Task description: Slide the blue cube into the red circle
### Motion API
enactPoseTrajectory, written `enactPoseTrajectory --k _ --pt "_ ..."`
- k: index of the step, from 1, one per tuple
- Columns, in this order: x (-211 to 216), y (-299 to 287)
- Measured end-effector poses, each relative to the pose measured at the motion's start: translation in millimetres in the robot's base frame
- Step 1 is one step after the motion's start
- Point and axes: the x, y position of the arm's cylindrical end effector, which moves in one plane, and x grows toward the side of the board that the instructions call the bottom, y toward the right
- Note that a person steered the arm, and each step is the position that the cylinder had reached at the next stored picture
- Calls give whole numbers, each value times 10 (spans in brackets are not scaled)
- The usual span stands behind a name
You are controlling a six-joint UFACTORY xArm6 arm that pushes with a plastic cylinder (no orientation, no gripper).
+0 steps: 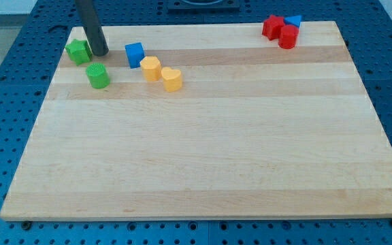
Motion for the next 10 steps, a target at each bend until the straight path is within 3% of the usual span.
enactPoseTrajectory --k 1,3,7,10 --pt "38 230" --pt "37 1364" --pt "241 1371" --pt "247 2593"
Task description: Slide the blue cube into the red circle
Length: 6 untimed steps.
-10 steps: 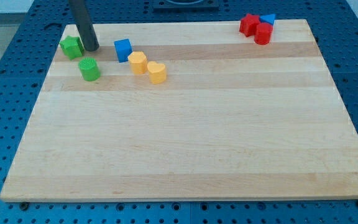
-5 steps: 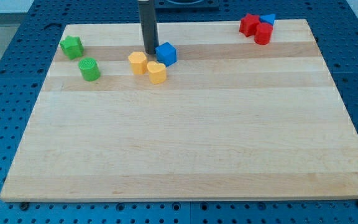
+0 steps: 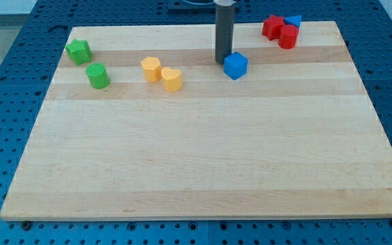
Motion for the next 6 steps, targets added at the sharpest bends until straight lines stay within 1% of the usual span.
enactPoseTrajectory --k 2,3,4,5,6 --pt "49 -583" --pt "290 -593" --pt "436 -460" --pt "393 -53" --pt "203 122"
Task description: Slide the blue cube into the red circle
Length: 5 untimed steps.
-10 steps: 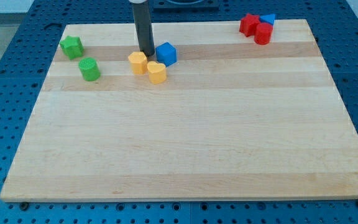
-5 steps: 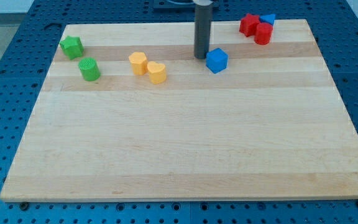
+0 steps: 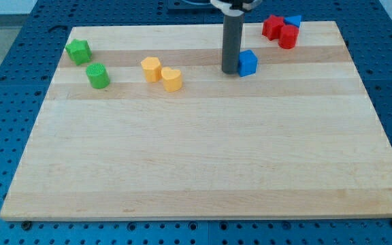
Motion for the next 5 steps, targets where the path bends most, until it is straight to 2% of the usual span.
enactPoseTrajectory --k 1,3,4,5 --pt "-143 153" --pt "281 212" --pt "201 458" --pt "-112 466"
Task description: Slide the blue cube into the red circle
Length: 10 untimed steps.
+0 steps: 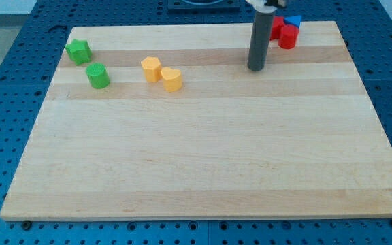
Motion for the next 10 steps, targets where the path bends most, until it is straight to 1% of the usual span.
enactPoseTrajectory --k 1,2,3,4,5,6,7,9,10 --pt "-231 46" --pt "-212 86" --pt "-101 -216" --pt "-121 -715" --pt "-292 -776" --pt "-450 -613" --pt "-499 -318" --pt "-499 230" --pt "-499 341"
